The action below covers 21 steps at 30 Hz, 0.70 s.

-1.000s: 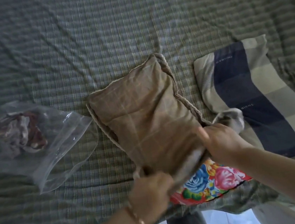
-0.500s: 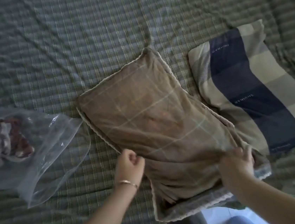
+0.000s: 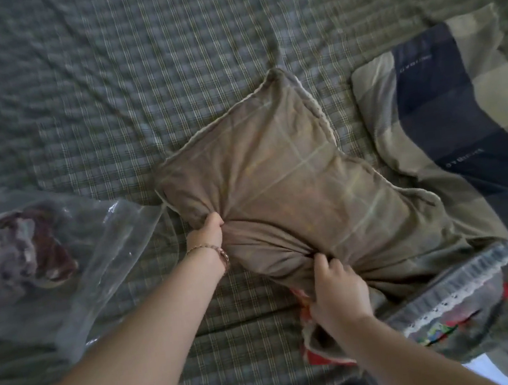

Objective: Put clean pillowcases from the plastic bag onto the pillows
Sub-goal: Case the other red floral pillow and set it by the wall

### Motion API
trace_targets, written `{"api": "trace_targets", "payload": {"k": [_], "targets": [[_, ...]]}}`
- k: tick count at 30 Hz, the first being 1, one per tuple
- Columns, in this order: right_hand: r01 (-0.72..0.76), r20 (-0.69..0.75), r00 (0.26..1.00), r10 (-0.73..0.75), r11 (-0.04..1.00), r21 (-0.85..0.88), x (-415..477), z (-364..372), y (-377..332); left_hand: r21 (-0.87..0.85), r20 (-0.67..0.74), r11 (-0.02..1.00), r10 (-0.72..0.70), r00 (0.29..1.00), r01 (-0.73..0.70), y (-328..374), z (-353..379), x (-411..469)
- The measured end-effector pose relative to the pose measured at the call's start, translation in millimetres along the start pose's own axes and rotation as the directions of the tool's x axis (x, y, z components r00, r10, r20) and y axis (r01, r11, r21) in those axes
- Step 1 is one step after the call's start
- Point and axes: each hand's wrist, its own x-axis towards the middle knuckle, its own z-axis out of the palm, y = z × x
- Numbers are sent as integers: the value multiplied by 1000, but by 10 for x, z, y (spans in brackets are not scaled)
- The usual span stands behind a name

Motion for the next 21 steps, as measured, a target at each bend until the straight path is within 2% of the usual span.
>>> {"api": "trace_targets", "payload": {"k": [2,4,7,9,11,13,14,16,17,18,19,20,21], "targets": [[67,-40,997,-65,996,65,-82,-275,62,-69,28,997,30,999,-28,124,-102,-227],[118,-7,993,-118,987,110,-232,-658,58,-144,44,987,77,996,-70,359,-227,-479],[208,58,968,-246,906,368,-439,-1233,23,-185,10,958,225,974,-220,848,-416,-832],[249,119,913,-391,764,595,-611,-1588,-32,-193,-86,911,354,931,-364,1257,-534,-1122],[192,151,849,-506,562,805,-700,-1823,-35,-178,-105,854,478,872,-490,1612,-572,-1358],[65,167,822,-544,382,922,-629,-1897,33,-121,-7,809,578,816,-575,1827,-505,-1560],[13,184,840,-511,357,934,-531,-1858,98,-85,87,803,596,799,-590,1870,-427,-1630],[-70,234,902,-364,411,909,-258,-1671,295,-35,291,801,580,761,-598,1819,-202,-1704],[-100,248,931,-268,465,879,-107,-1519,424,34,345,767,593,728,-641,1718,-84,-1686],[-115,241,959,-151,569,814,33,-1352,584,141,388,687,624,678,-713,1566,-3,-1604],[-146,238,971,-31,709,690,153,-1191,749,296,424,559,650,631,-775,1379,21,-1482],[-190,241,967,77,852,487,240,-1066,904,449,456,420,651,607,-789,1182,17,-1304],[-223,230,959,163,939,263,305,-975,1037,595,478,297,617,625,-747,970,-7,-1124]]}}
